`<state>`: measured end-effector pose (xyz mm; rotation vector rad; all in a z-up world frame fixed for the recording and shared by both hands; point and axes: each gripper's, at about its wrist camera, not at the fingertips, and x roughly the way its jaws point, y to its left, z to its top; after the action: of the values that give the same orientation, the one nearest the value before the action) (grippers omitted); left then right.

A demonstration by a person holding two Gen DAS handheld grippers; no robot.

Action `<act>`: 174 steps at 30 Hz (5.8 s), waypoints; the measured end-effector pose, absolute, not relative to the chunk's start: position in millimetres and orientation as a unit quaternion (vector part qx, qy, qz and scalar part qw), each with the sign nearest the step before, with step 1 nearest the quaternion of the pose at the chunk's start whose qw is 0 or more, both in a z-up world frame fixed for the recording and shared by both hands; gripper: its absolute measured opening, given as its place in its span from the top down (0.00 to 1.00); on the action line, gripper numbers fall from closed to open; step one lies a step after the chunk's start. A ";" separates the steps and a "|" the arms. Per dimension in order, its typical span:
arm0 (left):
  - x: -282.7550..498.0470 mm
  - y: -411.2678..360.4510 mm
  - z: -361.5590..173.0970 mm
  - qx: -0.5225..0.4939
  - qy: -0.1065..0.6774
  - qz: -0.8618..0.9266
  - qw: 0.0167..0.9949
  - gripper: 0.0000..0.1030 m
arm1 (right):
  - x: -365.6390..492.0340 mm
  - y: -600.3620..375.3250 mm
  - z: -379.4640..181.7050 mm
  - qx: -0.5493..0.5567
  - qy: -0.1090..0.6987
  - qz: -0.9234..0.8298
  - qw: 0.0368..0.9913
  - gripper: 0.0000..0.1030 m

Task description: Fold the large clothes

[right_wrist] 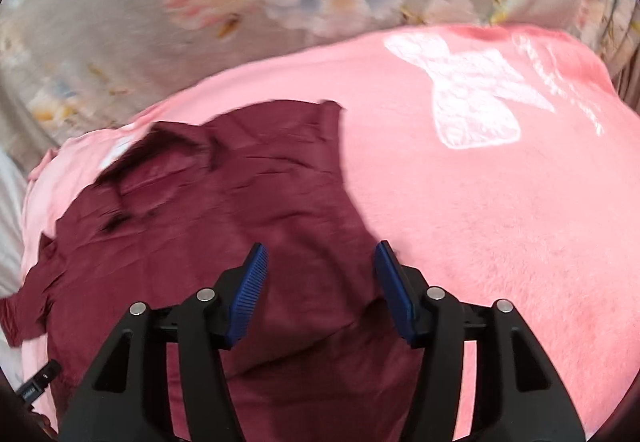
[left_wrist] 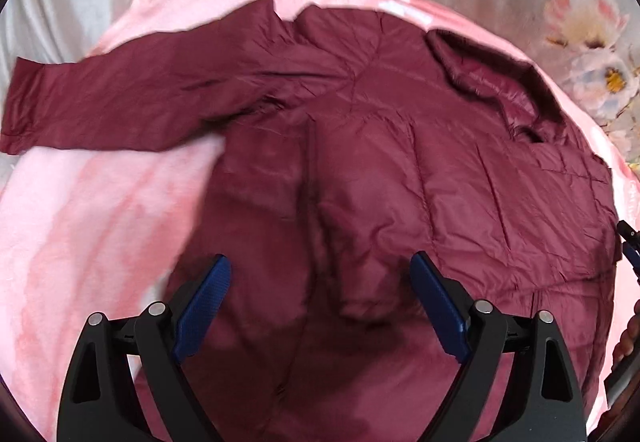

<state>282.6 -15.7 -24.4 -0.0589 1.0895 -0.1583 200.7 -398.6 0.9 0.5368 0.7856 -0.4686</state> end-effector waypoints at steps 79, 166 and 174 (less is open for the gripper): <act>283.7 32.1 -16.0 -0.053 0.459 -0.086 0.883 0.19 | 223.5 -191.6 -8.9 0.053 0.417 -0.112 0.900 0.84; 358.5 65.7 -30.6 -0.161 0.508 -0.103 0.840 0.44 | 160.7 -317.4 -19.1 0.253 0.401 -0.141 0.869 0.88; 369.1 59.4 -32.6 -0.211 0.519 -0.103 0.822 0.44 | 166.2 -327.2 -16.4 0.277 0.370 -0.146 0.875 0.43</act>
<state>369.1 59.4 -32.6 -0.4480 1.1051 -0.2189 166.2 -327.2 -16.4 0.5786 0.7721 -0.3054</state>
